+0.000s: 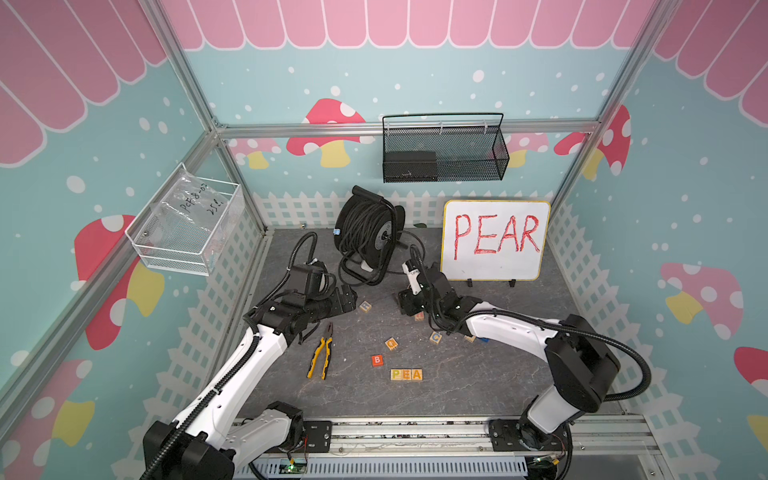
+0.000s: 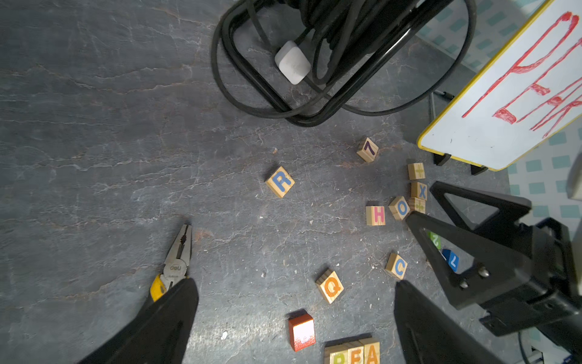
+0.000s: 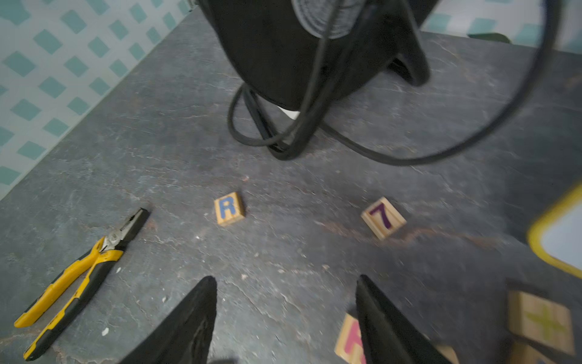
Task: Spell the uppercase word “pear” with letter blocks
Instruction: Pick up the letter block from the center of the board.
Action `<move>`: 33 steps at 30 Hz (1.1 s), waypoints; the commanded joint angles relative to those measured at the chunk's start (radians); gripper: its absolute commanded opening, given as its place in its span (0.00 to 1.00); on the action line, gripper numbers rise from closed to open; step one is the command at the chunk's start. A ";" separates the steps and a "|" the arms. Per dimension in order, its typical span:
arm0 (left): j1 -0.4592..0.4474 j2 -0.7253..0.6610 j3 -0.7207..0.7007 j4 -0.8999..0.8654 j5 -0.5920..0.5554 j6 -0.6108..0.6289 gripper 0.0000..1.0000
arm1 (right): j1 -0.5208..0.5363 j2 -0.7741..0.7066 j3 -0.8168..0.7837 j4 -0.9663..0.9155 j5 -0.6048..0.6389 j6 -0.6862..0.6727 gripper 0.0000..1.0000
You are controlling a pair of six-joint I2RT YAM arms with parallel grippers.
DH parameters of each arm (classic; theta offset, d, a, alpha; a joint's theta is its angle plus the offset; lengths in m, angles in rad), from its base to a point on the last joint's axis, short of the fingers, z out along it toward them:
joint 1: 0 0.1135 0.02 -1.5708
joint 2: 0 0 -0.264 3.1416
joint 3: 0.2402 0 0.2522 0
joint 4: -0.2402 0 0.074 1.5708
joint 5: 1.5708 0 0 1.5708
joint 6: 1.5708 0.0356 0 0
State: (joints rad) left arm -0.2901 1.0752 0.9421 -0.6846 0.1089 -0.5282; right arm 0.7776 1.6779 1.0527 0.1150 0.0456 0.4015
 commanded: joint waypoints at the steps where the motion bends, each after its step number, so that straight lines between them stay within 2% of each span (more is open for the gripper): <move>1: 0.038 -0.029 -0.029 -0.019 0.012 -0.061 1.00 | 0.032 0.080 0.067 0.110 -0.059 -0.134 0.71; 6: 0.078 -0.021 -0.079 0.083 0.098 -0.186 1.00 | 0.060 0.195 0.160 0.133 -0.059 -0.225 0.71; 12: 0.160 0.019 -0.139 0.233 0.268 -0.304 1.00 | 0.098 0.302 0.223 0.139 -0.009 -0.308 0.71; 19: 0.257 0.120 -0.151 0.303 0.404 -0.331 0.99 | 0.107 0.381 0.256 0.138 0.039 -0.319 0.69; 25: 0.314 0.195 -0.157 0.344 0.473 -0.327 1.00 | 0.110 0.446 0.322 0.098 0.052 -0.326 0.66; 33: 0.361 0.218 -0.191 0.386 0.506 -0.328 0.99 | 0.115 0.512 0.433 -0.035 0.054 -0.306 0.64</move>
State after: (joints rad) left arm 0.0586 1.2942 0.7635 -0.3393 0.5823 -0.8425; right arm 0.8799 2.1597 1.4425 0.1532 0.0910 0.1028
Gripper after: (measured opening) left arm 0.994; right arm 0.640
